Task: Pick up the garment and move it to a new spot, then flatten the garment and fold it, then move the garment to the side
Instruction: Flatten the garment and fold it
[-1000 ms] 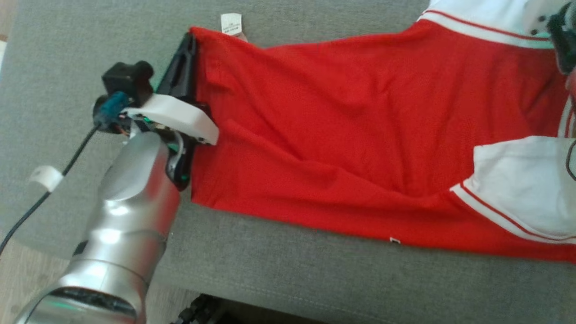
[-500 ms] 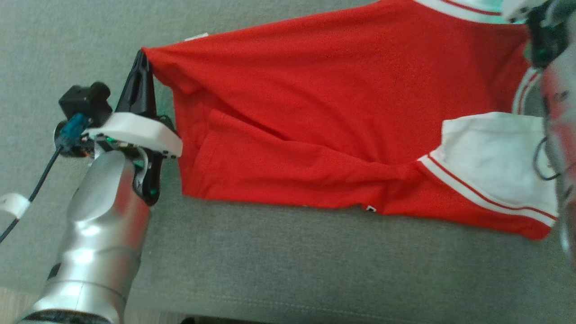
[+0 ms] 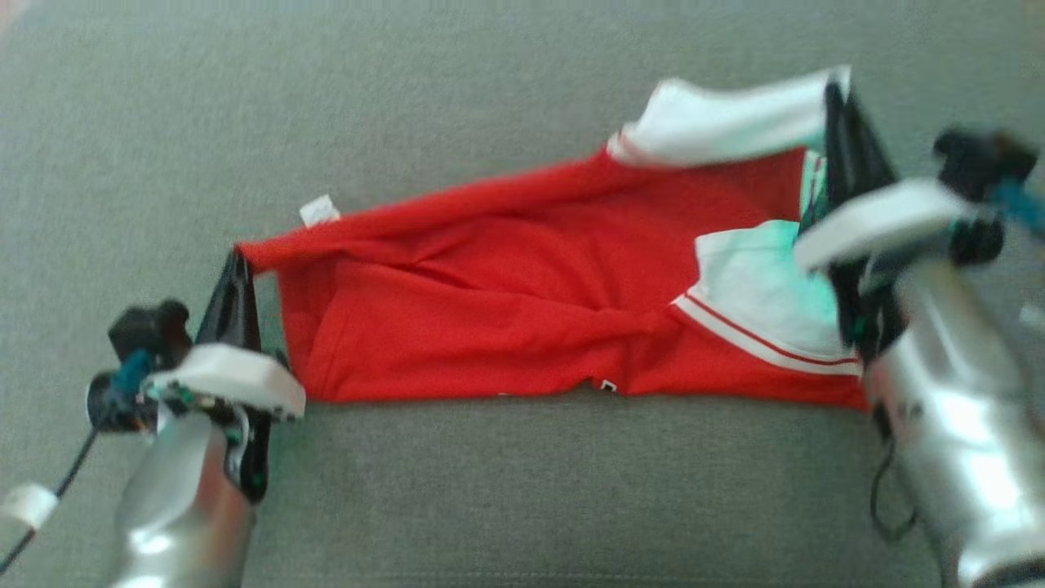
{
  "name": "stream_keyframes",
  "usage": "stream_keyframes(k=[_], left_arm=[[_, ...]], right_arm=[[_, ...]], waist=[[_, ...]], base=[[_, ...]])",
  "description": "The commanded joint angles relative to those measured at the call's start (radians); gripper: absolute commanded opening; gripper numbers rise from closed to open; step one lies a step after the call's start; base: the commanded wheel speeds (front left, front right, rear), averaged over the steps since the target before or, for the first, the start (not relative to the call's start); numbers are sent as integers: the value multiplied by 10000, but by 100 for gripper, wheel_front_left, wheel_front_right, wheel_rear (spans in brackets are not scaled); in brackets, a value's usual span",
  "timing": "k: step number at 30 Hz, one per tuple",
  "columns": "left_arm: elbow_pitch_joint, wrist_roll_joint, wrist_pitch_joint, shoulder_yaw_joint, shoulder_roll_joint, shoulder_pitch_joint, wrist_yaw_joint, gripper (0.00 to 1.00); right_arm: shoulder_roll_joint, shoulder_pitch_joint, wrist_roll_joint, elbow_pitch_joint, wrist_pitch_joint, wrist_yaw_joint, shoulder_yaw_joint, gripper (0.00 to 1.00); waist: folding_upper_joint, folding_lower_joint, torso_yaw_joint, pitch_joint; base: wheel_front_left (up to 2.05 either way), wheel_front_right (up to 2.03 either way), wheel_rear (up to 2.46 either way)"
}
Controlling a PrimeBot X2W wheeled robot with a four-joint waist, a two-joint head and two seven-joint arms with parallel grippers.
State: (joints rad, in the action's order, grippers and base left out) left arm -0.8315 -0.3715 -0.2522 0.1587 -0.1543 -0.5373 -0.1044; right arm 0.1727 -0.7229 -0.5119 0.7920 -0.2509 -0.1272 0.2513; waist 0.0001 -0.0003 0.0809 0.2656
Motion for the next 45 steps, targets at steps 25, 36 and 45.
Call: stream_keyframes(k=[25, 36, 45], left_arm=[[2592, 1938, -95, -2078, 521, 3080, 777, 100], [4602, 2847, -95, -1898, 978, 4613, 1421, 100], [4912, 2557, -95, -1447, 1037, 5026, 1609, 100]], right_arm=[[-861, 4225, 317, -1993, -108, -35, -1609, 100], [-1214, 5084, 3069, -2953, -108, -35, -2252, 100], [-1222, 4997, 2801, -2442, -108, -35, -2068, 100]], waist=[[-1, 3, -594, -1620], [-1, 3, -509, -2149], [-1, 3, -447, -2139]], base=[[0, 0, 0], [0, 0, 0], [0, 0, 0]])
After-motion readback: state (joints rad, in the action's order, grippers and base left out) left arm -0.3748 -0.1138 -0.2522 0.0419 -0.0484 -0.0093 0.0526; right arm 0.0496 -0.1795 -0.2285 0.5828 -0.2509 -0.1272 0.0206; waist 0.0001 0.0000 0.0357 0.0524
